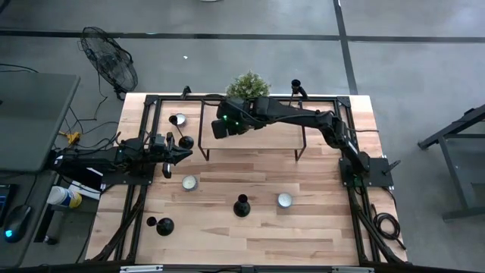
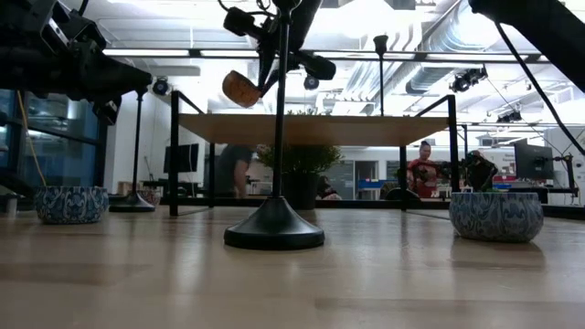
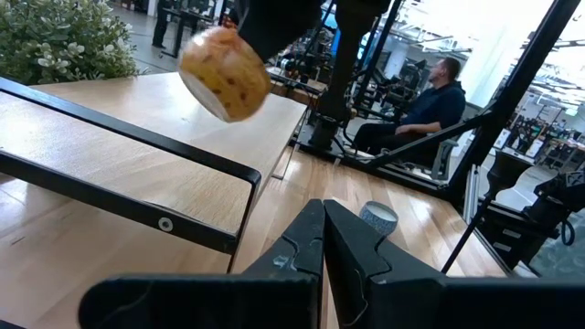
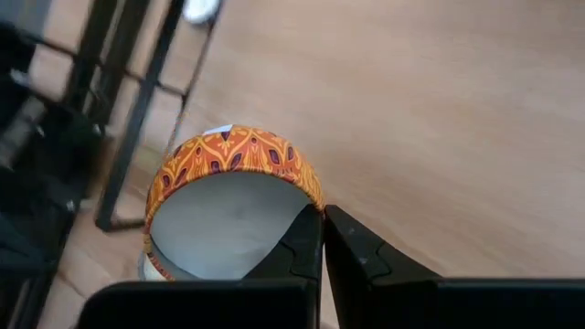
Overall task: Pick & Place candle stick holders
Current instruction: Put the orange scented candle on the shelf
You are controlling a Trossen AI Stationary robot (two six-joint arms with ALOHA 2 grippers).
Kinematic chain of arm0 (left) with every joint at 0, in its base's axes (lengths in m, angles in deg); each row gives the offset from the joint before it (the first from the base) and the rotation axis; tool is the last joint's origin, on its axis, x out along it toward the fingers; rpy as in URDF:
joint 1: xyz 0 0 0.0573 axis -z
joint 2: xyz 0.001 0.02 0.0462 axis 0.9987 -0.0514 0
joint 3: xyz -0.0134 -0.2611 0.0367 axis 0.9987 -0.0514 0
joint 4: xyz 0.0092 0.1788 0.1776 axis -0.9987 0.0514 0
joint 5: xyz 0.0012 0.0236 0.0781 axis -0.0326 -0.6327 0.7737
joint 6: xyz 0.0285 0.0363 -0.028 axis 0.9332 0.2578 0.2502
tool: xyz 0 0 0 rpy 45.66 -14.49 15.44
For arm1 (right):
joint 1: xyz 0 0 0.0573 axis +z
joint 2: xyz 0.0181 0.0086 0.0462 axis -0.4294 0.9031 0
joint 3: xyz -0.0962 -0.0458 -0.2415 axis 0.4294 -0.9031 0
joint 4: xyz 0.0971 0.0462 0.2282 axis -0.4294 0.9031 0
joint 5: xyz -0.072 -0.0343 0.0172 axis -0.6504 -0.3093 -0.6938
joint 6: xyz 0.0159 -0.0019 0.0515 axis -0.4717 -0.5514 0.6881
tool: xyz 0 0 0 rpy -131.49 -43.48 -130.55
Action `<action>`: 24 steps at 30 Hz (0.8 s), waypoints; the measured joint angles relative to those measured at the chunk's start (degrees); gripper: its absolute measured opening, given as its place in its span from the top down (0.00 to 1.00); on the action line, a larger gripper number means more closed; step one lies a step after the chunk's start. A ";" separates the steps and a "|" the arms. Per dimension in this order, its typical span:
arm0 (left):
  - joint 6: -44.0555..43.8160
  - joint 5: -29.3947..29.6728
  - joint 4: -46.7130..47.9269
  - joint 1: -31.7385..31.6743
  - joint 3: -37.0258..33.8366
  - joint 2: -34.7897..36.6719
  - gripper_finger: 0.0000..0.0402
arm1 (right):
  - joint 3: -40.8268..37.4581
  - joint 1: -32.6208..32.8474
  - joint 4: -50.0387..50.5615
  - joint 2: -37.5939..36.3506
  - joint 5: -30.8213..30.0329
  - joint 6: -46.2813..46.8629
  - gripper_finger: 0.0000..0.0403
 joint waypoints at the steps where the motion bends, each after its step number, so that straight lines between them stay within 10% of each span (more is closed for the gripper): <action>1: 0.00 0.00 0.00 0.00 0.00 -0.01 1.00 | 0.00 0.00 0.17 0.00 0.42 -0.08 1.00; 24: -0.01 0.00 -0.02 -0.01 0.00 -0.01 1.00 | 0.96 -0.24 4.70 0.43 -4.58 6.02 1.00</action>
